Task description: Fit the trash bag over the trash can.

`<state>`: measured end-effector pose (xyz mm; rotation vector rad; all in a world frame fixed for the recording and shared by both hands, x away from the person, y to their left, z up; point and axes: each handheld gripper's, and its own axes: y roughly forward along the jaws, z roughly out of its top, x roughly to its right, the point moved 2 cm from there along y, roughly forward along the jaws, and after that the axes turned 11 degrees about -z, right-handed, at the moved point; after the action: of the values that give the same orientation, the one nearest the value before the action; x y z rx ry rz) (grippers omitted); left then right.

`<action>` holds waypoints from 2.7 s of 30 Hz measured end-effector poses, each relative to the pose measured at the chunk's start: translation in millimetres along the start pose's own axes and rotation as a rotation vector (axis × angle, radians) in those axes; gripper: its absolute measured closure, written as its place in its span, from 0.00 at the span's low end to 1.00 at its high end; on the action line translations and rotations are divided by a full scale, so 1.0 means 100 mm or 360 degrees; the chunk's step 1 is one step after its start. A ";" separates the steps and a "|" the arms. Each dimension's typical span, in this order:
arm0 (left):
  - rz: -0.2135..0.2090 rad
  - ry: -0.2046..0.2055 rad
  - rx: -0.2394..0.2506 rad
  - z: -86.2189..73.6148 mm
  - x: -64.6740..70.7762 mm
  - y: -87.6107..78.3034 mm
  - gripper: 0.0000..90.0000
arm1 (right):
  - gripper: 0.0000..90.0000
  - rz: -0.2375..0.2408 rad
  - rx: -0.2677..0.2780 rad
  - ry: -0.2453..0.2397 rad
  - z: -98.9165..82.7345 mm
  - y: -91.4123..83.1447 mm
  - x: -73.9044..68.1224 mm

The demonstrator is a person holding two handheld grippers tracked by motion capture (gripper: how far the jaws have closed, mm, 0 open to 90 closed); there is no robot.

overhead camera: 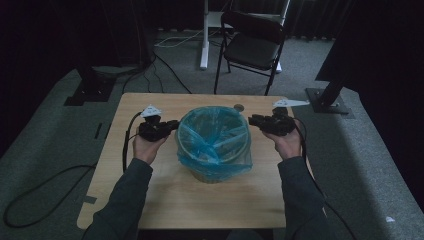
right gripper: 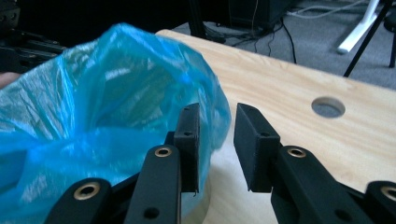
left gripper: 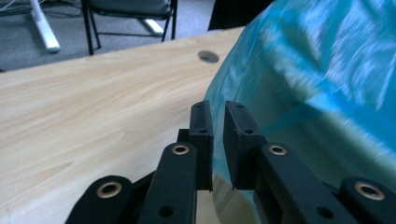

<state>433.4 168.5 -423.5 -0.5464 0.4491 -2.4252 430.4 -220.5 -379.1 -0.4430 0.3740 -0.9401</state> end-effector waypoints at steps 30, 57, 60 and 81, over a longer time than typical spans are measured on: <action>-0.0188 0.0055 -0.0125 -0.12 0.10 0.21 0.93 | 1.00 0.0016 -0.0219 0.0051 0.00 0.42 0.03; -0.0121 0.0125 -0.0018 0.14 0.10 -0.18 0.74 | 0.77 -0.0062 -0.0127 0.0020 -0.10 0.14 0.13; -0.0114 0.0138 0.0010 0.20 0.12 -0.21 0.73 | 0.76 -0.0058 -0.0113 0.0020 -0.11 0.09 0.13; -0.0237 0.0304 -0.0003 0.54 0.49 -0.11 0.71 | 0.66 -0.0086 -0.0036 -0.0089 -0.18 -0.13 -0.06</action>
<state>418.2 135.9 -359.2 -0.3610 0.5063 -2.6329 409.5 -225.8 -387.2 -0.5013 0.3232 -0.9745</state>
